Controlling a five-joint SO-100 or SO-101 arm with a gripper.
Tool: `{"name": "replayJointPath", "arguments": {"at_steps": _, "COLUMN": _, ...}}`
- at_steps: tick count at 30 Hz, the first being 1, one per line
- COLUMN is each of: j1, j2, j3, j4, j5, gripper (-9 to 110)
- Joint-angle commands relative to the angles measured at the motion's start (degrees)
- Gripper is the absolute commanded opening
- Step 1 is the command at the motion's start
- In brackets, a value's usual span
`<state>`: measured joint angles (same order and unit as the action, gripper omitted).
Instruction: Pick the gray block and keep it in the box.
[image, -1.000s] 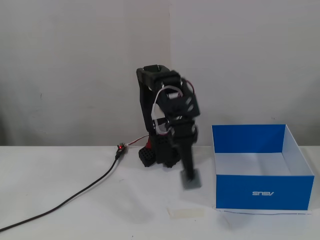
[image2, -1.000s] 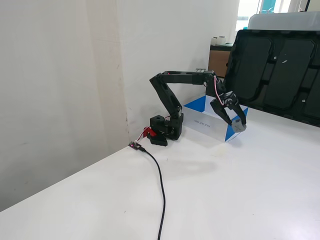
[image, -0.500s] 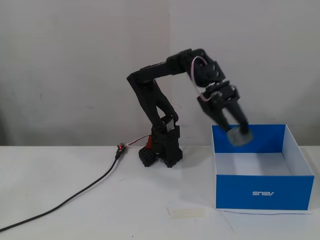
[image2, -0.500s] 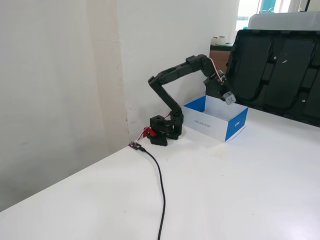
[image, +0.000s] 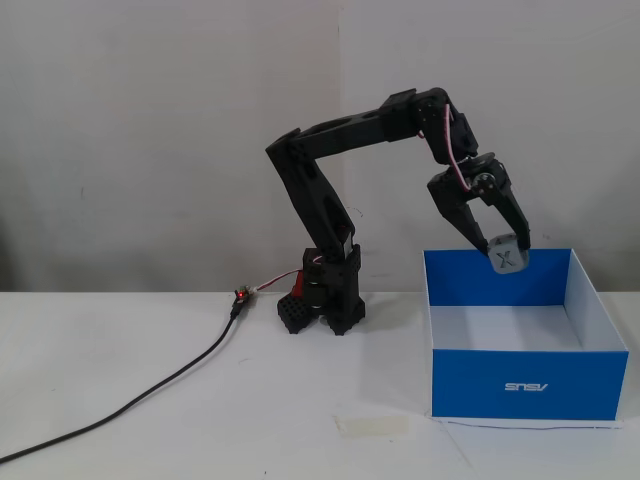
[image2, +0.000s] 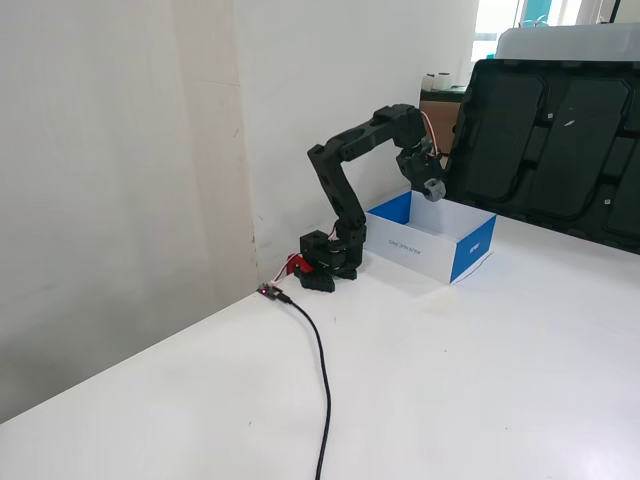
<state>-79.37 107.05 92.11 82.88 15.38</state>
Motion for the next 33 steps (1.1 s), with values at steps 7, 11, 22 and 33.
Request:
{"name": "replayJointPath", "arguments": {"at_steps": 7, "j1": -0.9, "j2": -1.1, "j3": -4.9, "j4": 1.7, "j5": -1.7, "gripper": 21}}
{"name": "replayJointPath", "arguments": {"at_steps": 11, "j1": 0.2, "j2": -1.2, "j3": -4.8, "j4": 3.2, "j5": -3.3, "gripper": 21}}
{"name": "replayJointPath", "arguments": {"at_steps": 22, "j1": 16.5, "j2": 0.5, "j3": -7.3, "j4": 9.4, "j5": -15.5, "gripper": 2}}
{"name": "replayJointPath", "arguments": {"at_steps": 33, "j1": 42.7, "j2": 8.6, "j3": 1.1, "j4": 6.5, "j5": -24.5, "gripper": 0}}
